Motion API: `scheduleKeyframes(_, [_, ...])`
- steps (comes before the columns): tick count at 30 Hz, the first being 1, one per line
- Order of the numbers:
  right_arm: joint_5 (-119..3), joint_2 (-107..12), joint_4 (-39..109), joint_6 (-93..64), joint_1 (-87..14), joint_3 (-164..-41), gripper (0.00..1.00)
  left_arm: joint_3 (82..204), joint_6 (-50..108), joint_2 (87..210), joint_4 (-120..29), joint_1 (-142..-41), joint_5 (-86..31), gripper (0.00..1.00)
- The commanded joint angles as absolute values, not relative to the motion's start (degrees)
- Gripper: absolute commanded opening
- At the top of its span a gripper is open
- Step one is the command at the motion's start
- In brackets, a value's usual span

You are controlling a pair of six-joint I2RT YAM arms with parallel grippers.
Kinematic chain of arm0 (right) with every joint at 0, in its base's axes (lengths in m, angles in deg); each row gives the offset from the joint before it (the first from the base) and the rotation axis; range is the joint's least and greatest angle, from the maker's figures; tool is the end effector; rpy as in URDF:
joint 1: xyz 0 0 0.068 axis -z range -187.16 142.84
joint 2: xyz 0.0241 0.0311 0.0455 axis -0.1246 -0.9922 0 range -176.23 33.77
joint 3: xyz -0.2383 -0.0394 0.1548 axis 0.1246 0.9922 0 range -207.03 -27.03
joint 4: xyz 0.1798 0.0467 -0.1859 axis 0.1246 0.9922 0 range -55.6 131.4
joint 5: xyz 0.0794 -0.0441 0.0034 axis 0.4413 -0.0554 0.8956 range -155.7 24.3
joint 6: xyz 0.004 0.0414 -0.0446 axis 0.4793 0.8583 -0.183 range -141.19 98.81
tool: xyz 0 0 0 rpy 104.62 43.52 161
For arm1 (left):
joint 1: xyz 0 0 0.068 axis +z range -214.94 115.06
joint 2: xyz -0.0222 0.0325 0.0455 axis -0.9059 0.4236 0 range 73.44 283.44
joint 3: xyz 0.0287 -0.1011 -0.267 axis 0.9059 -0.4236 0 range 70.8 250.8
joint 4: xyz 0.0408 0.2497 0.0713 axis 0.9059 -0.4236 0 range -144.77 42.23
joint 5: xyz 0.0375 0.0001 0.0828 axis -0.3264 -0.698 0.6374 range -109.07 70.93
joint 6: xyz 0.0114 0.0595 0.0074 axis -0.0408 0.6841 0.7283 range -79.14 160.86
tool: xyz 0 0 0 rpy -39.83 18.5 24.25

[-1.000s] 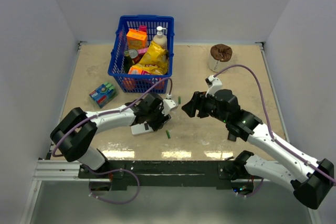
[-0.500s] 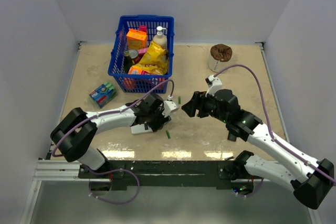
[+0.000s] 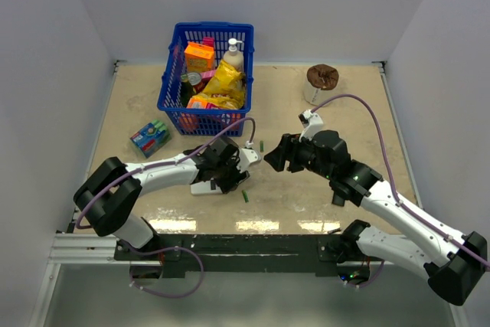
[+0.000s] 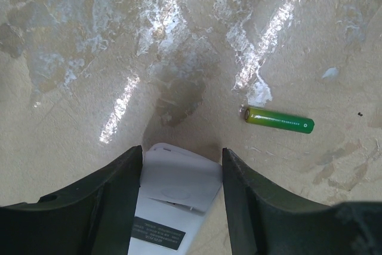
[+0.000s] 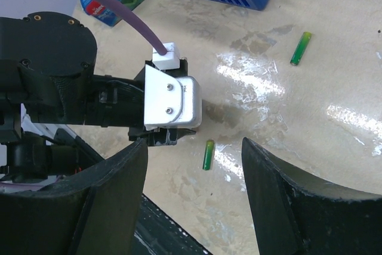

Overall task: Load the batteries into the remote control
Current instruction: Load the battery cover into the remote control.

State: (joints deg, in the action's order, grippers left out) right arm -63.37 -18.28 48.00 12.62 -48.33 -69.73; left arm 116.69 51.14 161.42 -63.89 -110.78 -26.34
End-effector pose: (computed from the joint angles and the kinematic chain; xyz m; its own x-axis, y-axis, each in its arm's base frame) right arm 0.1582 0.1408 0.3056 -0.6256 0.1914 -0.7563 -0.4066 0.7474 0.5255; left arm 0.2021 -0.2165 0.1698 -0.4474 0.7148 -0.5375 0.8516 0.5241 -0.0118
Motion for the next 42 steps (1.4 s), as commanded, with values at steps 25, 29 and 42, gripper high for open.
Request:
scheduleKeyframes(25, [-63.15,-17.82,45.03,11.69,-48.29,-70.01,0.68,118.35,53.08,159.66,-67.37,-111.17,-30.94,0.71])
scheduleKeyframes(29, [-63.06,-17.73,45.03,11.69,-48.29,-70.01,0.68,118.35,52.99,159.13,-67.02,-111.17,-31.02,0.77])
scheduleKeyframes(42, [-62.80,-19.84,46.79,10.81,-48.29,-72.21,0.67,119.23,43.68,150.35,-61.92,-110.99,-24.88,1.00])
